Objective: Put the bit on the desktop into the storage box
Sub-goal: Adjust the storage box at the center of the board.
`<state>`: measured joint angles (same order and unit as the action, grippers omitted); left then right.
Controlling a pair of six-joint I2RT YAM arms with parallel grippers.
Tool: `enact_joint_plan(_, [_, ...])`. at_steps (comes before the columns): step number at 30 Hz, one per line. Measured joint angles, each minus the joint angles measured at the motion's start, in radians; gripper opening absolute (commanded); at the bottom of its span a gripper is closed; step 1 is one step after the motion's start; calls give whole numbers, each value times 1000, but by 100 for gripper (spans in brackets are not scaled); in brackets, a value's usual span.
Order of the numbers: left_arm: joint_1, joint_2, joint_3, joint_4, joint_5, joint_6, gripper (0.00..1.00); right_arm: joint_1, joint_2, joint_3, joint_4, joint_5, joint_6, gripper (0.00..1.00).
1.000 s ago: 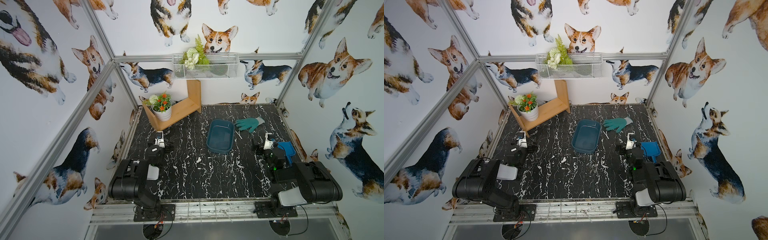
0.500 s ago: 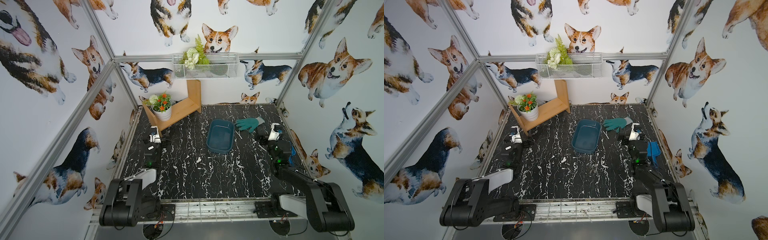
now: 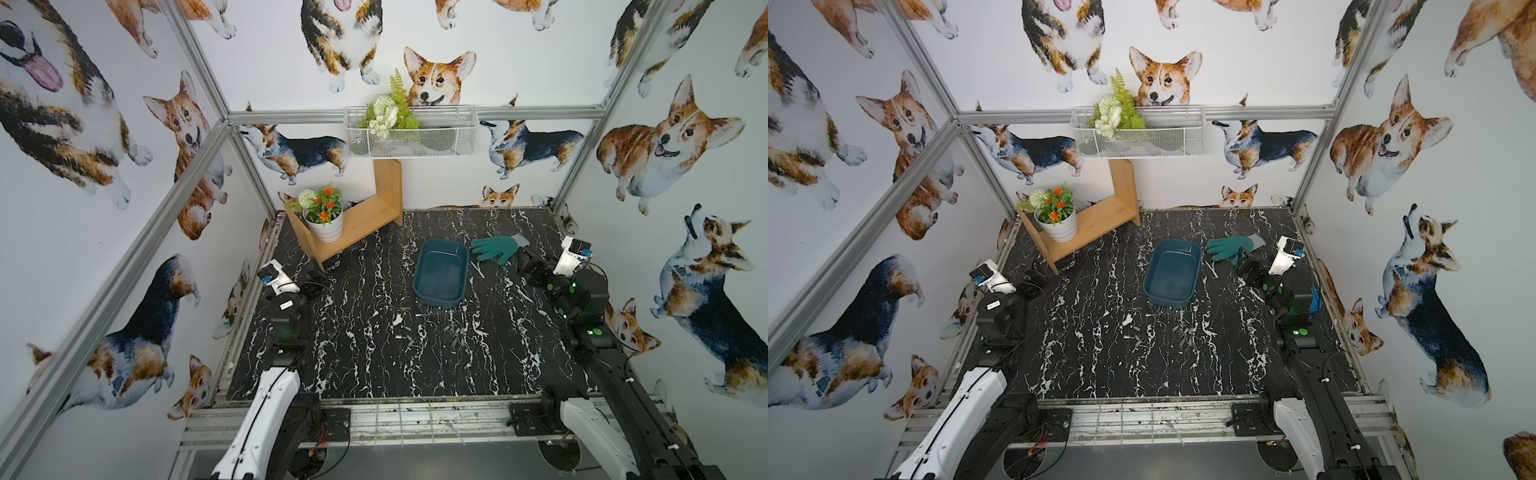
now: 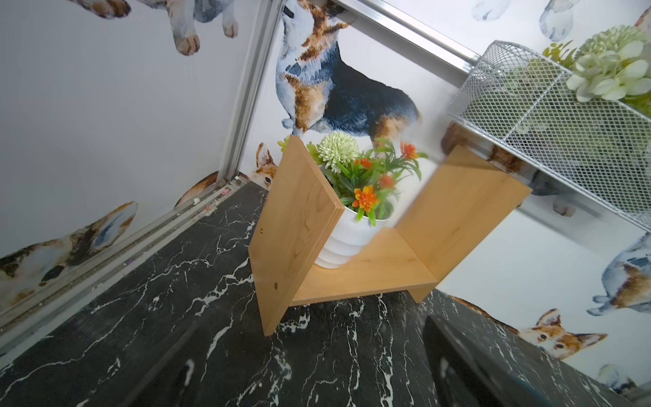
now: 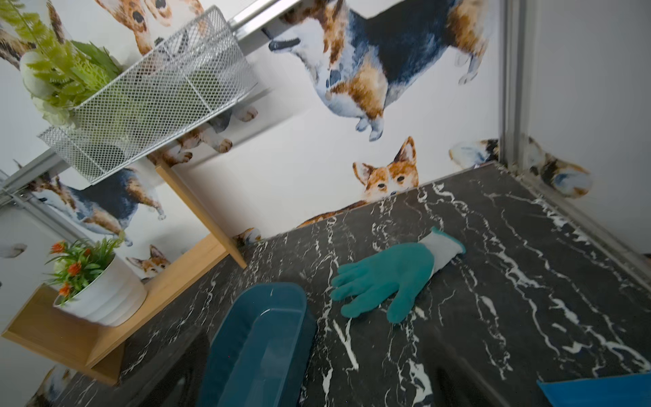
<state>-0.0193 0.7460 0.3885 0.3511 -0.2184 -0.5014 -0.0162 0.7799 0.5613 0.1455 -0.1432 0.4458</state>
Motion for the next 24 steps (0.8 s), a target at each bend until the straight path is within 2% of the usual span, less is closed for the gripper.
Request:
enact_joint_plan(2, [-6,7,2,-28,53,-6,100,31,24,19,-52,-26,22,100])
enact_joint_plan(7, [-71,99,35,-63,186,-9,100,232,113,84,-177,-21,22,100])
enact_joint_plan(11, [-200,172,68,-62,224,-1,100,412,188,109,-247,52,34,100])
enact_joint_plan(14, [-296,228,82,-56,230,13,100,499,230,109,-284,105,60,100])
enact_joint_plan(20, [-414,319,64,11,241,64,100,535,307,108,-290,196,106,96])
enact_joint_plan(24, [-437,330,23,50,243,103,100,538,402,135,-287,253,120,92])
